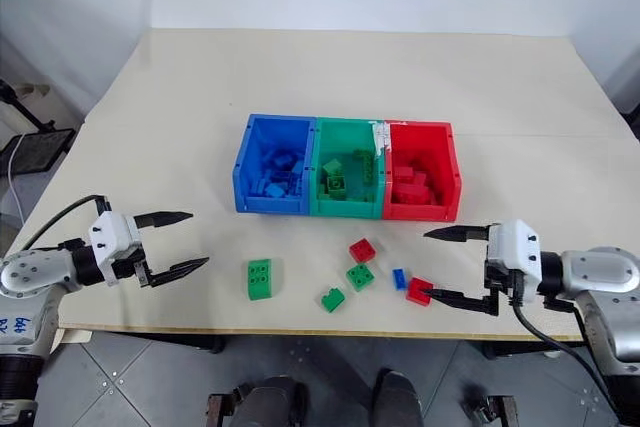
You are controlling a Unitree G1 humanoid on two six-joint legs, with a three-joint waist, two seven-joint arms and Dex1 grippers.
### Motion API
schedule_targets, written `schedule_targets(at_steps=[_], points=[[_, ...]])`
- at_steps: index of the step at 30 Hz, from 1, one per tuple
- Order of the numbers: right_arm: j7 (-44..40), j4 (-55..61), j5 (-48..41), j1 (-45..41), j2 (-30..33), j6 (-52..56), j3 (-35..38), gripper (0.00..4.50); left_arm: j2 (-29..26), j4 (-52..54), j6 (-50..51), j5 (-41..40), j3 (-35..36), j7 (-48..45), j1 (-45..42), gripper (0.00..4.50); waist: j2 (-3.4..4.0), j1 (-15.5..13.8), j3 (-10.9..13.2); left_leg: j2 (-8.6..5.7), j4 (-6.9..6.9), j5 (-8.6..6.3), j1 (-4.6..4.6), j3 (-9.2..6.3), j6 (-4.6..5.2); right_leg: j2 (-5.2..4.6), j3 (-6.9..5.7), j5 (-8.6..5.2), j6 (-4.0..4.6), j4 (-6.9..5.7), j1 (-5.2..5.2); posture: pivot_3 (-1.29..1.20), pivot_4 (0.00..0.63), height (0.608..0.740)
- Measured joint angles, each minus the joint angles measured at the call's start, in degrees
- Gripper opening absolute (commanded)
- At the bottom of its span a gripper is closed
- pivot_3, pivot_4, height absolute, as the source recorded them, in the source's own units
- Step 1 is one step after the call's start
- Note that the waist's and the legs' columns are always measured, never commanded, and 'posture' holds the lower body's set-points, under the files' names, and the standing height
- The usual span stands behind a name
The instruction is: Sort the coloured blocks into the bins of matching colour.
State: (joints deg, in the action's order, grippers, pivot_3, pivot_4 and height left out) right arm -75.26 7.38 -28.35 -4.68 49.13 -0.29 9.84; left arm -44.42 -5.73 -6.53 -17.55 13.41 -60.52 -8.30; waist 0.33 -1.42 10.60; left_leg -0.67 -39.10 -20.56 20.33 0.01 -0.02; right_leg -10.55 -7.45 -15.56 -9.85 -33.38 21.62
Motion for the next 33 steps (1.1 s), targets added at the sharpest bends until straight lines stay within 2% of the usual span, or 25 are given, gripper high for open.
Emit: schedule_targets(at_steps=[3, 8, 13, 17, 19, 22, 24, 29, 33], points=[[0.4, -0.3, 0.6, 0.5, -0.3, -0.6, -0.2, 4.50, 0.1, 2.7, 2.2, -0.3, -0.2, 0.8, 0.1, 4.49, 0.00, -0.1, 0.0, 0.00, 0.00, -0.01, 0.00, -0.01, -0.01, 0.00, -0.01, 0.00, 0.00, 0.00, 0.00, 0.00, 0.150, 0.740], [1.9, 0.0, 1.8, 4.3, -0.3, -1.4, 0.7, 4.50, 0.7, 8.7, 14.2, -3.4, -3.8, 0.8, 1.0, 4.49, 0.00, 0.0, 0.0, 0.02, 0.00, -0.02, -0.01, 0.00, -0.01, 0.02, -0.01, 0.00, 0.00, -0.03, 0.00, 0.00, 0.150, 0.740], [4.5, 2.0, 1.5, 14.7, -0.1, -1.0, 10.1, 4.50, 8.3, 19.3, 18.8, -6.2, -13.1, 1.1, -0.4, 4.49, -0.02, -1.0, 0.0, 0.01, -0.08, -0.05, 0.00, 0.02, 0.01, 0.01, 0.02, 0.01, -0.01, -0.01, -0.05, 0.00, 0.150, 0.740], [3.9, 2.4, 1.8, 21.1, 1.3, -1.0, 15.3, 4.50, 8.2, 22.4, 17.8, -5.4, -17.6, -1.3, -3.9, 4.49, 0.04, -0.9, 0.0, 0.08, -0.06, -0.04, -0.09, 0.19, 0.00, 0.09, 0.12, -0.04, 0.09, 0.03, -0.07, 0.00, 0.150, 0.740], [3.3, 2.3, 2.7, 23.1, 2.0, -1.0, 15.6, 4.50, 8.5, 23.5, 17.9, -5.3, -19.6, -1.9, -5.9, 4.49, 0.03, -0.7, 0.0, 0.07, -0.06, -0.05, -0.13, 0.32, 0.02, 0.09, 0.25, -0.04, 0.09, 0.08, -0.08, 0.00, 0.150, 0.740], [2.7, 1.6, 4.8, 24.2, 4.1, 0.2, 15.3, 4.50, 9.5, 23.5, 17.9, -5.3, -21.7, -2.8, -8.5, 4.49, 0.03, -0.4, 0.0, 0.08, -0.06, -0.06, -0.13, 0.37, 0.03, 0.09, 0.29, -0.04, 0.09, 0.14, -0.08, 0.00, 0.150, 0.740], [3.8, 1.6, 6.5, 21.9, 4.3, 0.4, 13.8, 4.50, 9.4, 22.7, 16.8, -4.5, -22.2, -3.5, -8.6, 4.49, 0.03, 0.1, 0.0, 0.14, -0.04, -0.06, -0.15, 0.39, 0.02, 0.15, 0.29, -0.04, 0.10, 0.15, -0.08, 0.00, 0.150, 0.740], [6.4, 5.1, 8.2, 14.6, 4.1, 3.7, 4.7, 4.50, 5.9, 20.5, 13.0, -2.4, -22.1, -5.6, -5.9, 4.49, 0.12, 0.1, 0.0, 0.29, -0.03, -0.10, -0.16, 0.39, -0.05, 0.28, 0.26, -0.08, 0.19, 0.18, -0.05, 0.00, 0.150, 0.740], [8.1, 5.6, 9.7, 9.4, 4.0, 8.1, -1.6, 4.50, 2.7, 18.8, 11.6, -2.1, -18.1, -5.4, -3.8, 4.49, 0.09, -0.3, 0.0, 0.26, -0.11, -0.11, -0.04, 0.36, -0.03, 0.26, 0.24, -0.08, 0.18, 0.34, -0.06, 0.00, 0.150, 0.740]])
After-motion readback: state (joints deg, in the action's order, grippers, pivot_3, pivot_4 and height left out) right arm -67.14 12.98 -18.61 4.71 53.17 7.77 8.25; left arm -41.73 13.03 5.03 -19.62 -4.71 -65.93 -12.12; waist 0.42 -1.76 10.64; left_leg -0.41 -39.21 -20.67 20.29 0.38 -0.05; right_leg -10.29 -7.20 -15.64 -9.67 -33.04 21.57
